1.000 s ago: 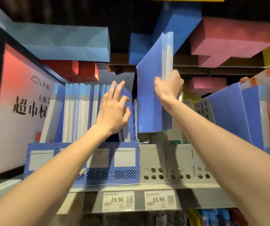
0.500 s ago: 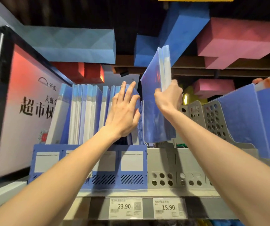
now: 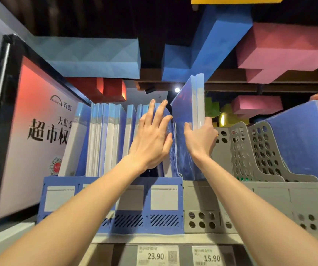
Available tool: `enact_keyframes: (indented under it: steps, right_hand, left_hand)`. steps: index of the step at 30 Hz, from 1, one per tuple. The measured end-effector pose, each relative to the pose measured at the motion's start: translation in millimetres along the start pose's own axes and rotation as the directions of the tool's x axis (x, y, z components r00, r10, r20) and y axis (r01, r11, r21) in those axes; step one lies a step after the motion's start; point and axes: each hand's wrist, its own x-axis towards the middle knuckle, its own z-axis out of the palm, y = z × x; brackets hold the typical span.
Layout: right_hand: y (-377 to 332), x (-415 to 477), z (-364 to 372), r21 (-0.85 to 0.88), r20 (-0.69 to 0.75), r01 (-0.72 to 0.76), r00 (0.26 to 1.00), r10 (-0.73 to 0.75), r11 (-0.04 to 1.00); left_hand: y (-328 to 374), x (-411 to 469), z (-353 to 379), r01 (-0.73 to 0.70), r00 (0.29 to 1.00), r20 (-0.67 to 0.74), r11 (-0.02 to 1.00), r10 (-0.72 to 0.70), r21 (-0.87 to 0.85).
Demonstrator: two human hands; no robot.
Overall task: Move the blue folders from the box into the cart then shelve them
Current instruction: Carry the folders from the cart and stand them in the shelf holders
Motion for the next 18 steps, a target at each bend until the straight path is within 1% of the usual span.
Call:
enact_keyframes:
  steps: [3,8,10,11,13,15,18]
  right_hand:
    - [2.0,-10.4,-4.7,0.044,0.061,-0.027,0.998,0.025,0.999]
    - [15.2,-21.6,-17.5,0.123,0.275,-0.053,0.961,0.017,0.991]
    - [19.8,-18.9,-24.3,0.074,0.408,-0.048,0.913,0.014,0.996]
    - [21.9,-18.9,-27.5,0.040,0.479,-0.045,0.877,0.021,0.998]
    - [25.3,-22.2,-33.2,-0.029,0.576,-0.026,0.816,0.038,0.999]
    - [29.8,-26.3,-38.6,-0.083,0.619,0.001,0.784,0.050,0.997]
    - [32.0,-27.9,-47.1,-0.093,0.650,0.039,0.759,0.031,0.995]
  left_hand:
    - [-1.1,0.2,0.2,0.001,1.000,0.000,1.000,-0.001,0.003]
    - [-3.4,-0.5,2.0,-0.003,1.000,-0.011,0.999,0.003,-0.034]
    - [-5.1,-1.7,1.5,0.001,1.000,-0.020,0.997,-0.002,-0.073]
    - [-5.8,-2.3,1.0,0.006,1.000,-0.018,0.995,-0.008,-0.102]
    - [-6.6,-3.8,-0.7,0.015,1.000,-0.008,0.988,-0.017,-0.156]
    - [-6.0,-5.2,-2.9,0.019,1.000,0.003,0.981,-0.019,-0.192]
    - [-7.0,-8.7,-5.4,0.012,1.000,0.013,0.978,-0.009,-0.209]
